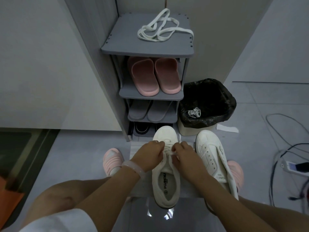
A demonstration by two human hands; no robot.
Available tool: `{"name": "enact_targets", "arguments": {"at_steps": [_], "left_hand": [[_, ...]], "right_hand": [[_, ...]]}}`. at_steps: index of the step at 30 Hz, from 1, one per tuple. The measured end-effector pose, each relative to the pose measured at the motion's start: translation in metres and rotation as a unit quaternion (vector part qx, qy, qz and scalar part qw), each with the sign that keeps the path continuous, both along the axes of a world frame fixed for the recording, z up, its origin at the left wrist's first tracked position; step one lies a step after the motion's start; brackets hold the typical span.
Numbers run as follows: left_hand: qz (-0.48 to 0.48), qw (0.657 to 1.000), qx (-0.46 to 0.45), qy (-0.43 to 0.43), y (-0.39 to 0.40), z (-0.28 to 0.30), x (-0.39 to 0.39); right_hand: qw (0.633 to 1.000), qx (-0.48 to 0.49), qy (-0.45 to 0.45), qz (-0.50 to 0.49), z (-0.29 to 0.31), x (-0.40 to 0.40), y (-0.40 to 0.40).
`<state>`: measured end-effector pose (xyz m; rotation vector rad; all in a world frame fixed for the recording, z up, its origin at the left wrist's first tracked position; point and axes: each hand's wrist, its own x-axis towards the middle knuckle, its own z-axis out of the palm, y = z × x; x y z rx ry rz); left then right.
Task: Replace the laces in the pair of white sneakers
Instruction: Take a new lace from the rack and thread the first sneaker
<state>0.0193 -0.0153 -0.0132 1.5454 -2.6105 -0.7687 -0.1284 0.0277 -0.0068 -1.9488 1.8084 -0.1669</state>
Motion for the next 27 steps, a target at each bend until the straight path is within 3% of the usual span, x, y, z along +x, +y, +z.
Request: {"name": "enact_targets", "arguments": {"at_steps": [4, 10, 14, 18, 27], "left_hand": [[0.001, 0.999, -0.023, -0.026, 0.002, 0.0, -0.005], [0.05, 0.992, -0.071, -0.093, 0.004, -0.004, -0.013], [0.017, 0.993, -0.075, -0.09, 0.003, -0.003, -0.008], [-0.019, 0.999, -0.01, -0.028, 0.007, 0.004, -0.001], [0.037, 0.987, 0.14, 0.072, 0.014, 0.013, 0.008]], "right_hand": [[0.998, -0.029, 0.045, 0.024, -0.004, 0.003, 0.0], [0.999, -0.027, 0.027, 0.018, -0.007, 0.006, 0.001], [1.0, -0.022, 0.014, -0.006, -0.004, 0.004, -0.001], [0.999, -0.023, 0.026, -0.033, -0.003, -0.001, -0.007], [0.994, 0.001, 0.086, 0.072, 0.005, -0.006, -0.011]]}}
